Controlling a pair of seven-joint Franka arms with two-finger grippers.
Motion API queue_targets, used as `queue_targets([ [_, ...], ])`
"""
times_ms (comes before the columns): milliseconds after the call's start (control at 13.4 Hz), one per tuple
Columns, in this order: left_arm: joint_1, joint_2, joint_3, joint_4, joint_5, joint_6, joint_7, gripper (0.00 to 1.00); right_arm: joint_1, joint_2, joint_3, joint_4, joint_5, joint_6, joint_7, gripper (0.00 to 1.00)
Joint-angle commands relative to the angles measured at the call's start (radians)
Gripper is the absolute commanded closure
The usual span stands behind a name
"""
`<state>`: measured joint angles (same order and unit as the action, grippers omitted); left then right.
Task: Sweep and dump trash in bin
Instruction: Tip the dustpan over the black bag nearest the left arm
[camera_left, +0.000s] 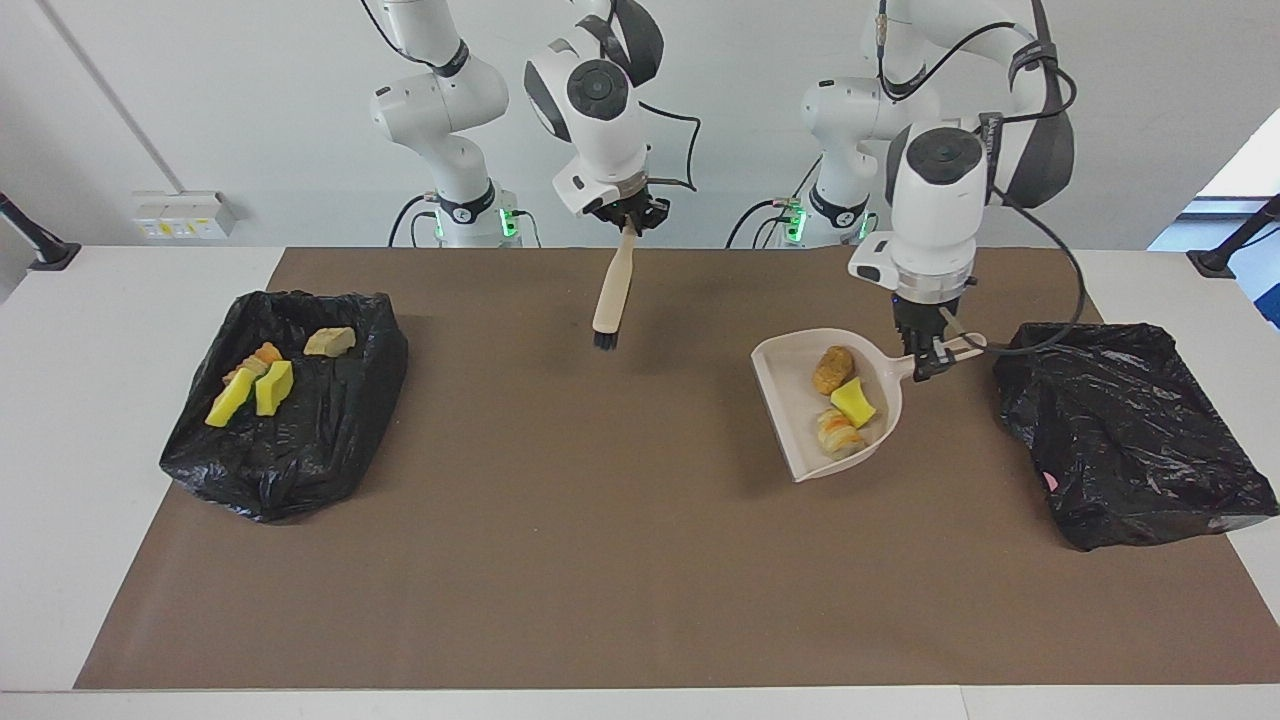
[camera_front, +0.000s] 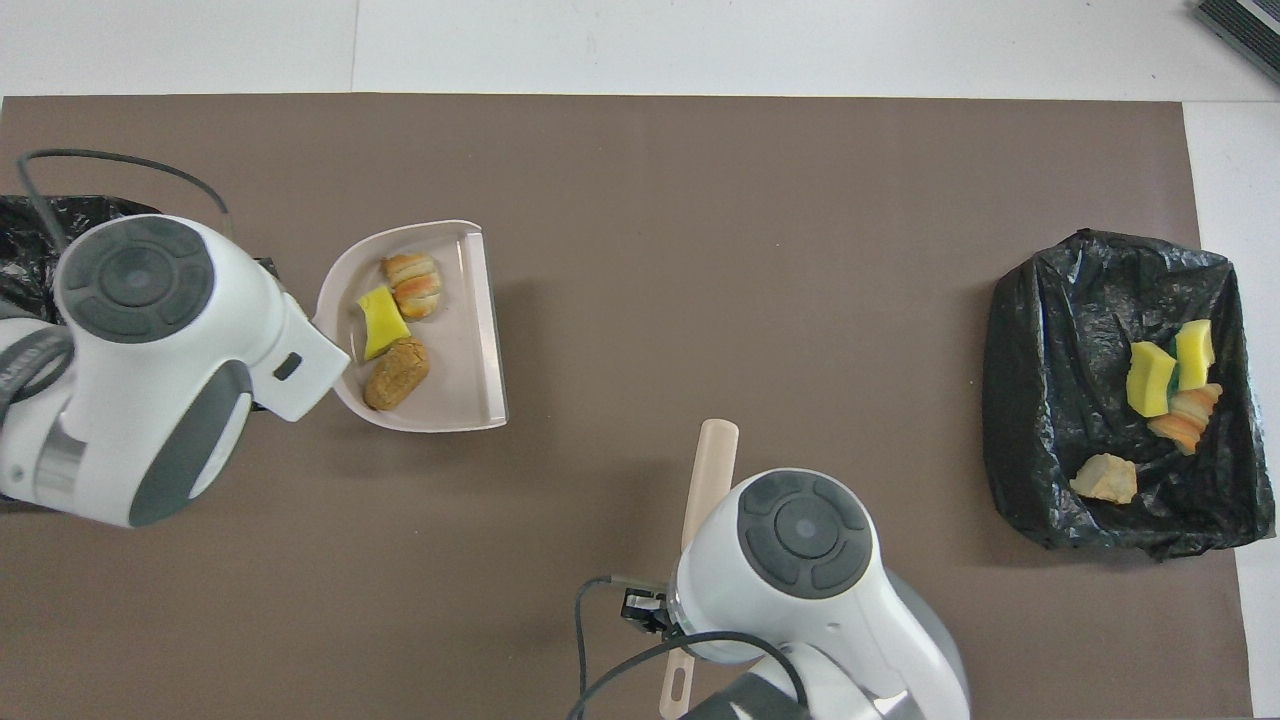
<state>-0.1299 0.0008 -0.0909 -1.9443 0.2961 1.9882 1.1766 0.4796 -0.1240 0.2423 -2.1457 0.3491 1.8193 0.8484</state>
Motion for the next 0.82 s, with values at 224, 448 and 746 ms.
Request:
queue_targets([
  [224,-0.031,-0.065,0.290,0.022,-0.058,-0.031,0.316,1.00,0.123,0.055,-0.002,-0.100,0.016,0.182,0.012,1.00],
  [448,-0.031,-0.064,0.429,0.039,-0.058,-0.043,0.382,1.00,0.188,0.066,-0.002,-0.200,0.015,0.310,-0.014,1.00],
  [746,-0.025,-0.047,0.549,0.089,-0.071,-0.011,0.474,1.00,0.200,0.055,-0.002,-0.249,0.001,0.310,-0.069,1.00],
])
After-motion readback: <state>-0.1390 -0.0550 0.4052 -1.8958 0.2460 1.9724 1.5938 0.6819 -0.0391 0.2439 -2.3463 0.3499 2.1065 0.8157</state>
